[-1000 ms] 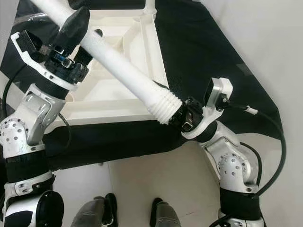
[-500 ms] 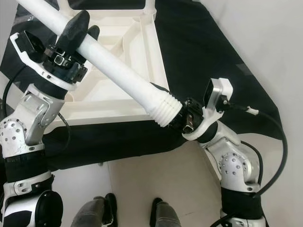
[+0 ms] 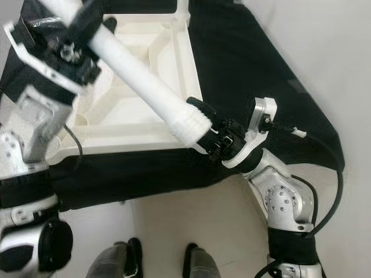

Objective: Building children table

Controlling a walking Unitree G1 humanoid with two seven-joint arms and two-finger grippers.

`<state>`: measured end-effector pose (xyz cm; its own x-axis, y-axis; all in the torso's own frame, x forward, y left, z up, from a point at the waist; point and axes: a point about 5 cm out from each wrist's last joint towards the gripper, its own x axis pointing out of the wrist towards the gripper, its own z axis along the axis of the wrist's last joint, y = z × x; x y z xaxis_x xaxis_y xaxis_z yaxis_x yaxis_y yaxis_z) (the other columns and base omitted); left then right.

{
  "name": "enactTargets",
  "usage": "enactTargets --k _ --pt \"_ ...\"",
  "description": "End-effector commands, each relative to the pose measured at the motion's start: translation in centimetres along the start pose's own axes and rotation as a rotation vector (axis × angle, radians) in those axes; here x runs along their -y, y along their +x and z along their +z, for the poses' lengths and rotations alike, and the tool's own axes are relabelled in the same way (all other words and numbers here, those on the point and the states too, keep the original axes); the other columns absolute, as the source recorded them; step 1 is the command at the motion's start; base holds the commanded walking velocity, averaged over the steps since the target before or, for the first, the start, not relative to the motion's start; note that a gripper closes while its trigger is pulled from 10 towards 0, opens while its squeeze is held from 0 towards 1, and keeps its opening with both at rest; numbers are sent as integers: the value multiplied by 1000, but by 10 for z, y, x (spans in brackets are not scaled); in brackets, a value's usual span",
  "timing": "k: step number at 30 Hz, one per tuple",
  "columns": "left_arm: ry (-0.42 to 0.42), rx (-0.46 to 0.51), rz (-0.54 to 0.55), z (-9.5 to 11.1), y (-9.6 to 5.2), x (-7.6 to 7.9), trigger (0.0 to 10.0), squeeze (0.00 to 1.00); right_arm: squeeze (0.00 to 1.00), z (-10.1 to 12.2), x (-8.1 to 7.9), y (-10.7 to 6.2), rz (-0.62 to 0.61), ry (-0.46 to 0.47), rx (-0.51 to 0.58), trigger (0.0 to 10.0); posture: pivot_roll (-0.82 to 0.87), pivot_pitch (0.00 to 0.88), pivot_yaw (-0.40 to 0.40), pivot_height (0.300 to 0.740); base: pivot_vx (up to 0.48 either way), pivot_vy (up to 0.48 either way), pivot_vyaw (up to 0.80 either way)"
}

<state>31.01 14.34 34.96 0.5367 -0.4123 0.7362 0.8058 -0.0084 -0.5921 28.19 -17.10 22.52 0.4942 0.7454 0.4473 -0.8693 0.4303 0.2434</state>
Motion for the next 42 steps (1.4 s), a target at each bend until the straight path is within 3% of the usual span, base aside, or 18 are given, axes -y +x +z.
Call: enactTargets --k 1,11,18,19,20,21,22,23,24,26,29,34,37,42 --pt "4 113 -88 21 0 15 0 0 1000 -20 14 -17 -157 49 -75 10000 -10 190 -28 740 0 0 0" --pt "26 109 -102 27 3 18 0 0 1000 -28 13 -33 -219 53 -100 10000 -15 195 -23 740 0 0 0" --pt "56 118 -98 35 5 19 0 0 1000 -22 22 -50 -342 -36 -160 10000 -21 199 -28 740 0 0 0" --pt "61 117 -97 36 6 18 0 0 914 -22 24 -54 -385 -51 -168 10000 -21 199 -29 740 0 0 0" --pt "61 117 -97 36 6 18 0 0 914 -22 24 -54 -385 -51 -168 10000 -21 199 -29 740 0 0 0" --pt "75 103 -92 36 6 17 0 0 753 -21 24 -57 -402 -65 -177 10000 -24 198 -30 740 0 0 0" --pt "75 103 -92 36 6 17 0 0 753 -21 24 -57 -402 -65 -177 10000 -24 198 -30 740 0 0 0" --pt "106 77 -78 32 6 15 0 0 298 -19 21 -59 -395 -79 -180 10000 -27 199 -28 740 0 0 0" --pt "163 35 -61 26 7 12 0 0 0 -13 18 -58 -369 -98 -173 10000 -29 199 -26 740 0 0 0" --pt "235 -16 -40 18 7 9 0 0 0 -5 14 -56 -337 -118 -157 10000 -29 199 -26 740 0 0 0" --pt "428 -117 -3 3 10 3 0 0 0 18 20 -51 -367 -172 -76 10000 -32 199 -26 740 0 0 0" --pt "504 -186 6 -13 13 -2 0 0 0 43 29 -44 -424 -242 8 10000 -32 200 -26 740 0 0 0" --pt "531 -218 2 -19 13 -4 0 0 0 47 28 -41 -409 -255 12 10000 -31 201 -23 740 0 0 0" --pt "604 -328 -33 -39 7 -6 0 0 0 45 14 -26 -261 -273 -55 10000 -31 202 -17 740 0 0 0"
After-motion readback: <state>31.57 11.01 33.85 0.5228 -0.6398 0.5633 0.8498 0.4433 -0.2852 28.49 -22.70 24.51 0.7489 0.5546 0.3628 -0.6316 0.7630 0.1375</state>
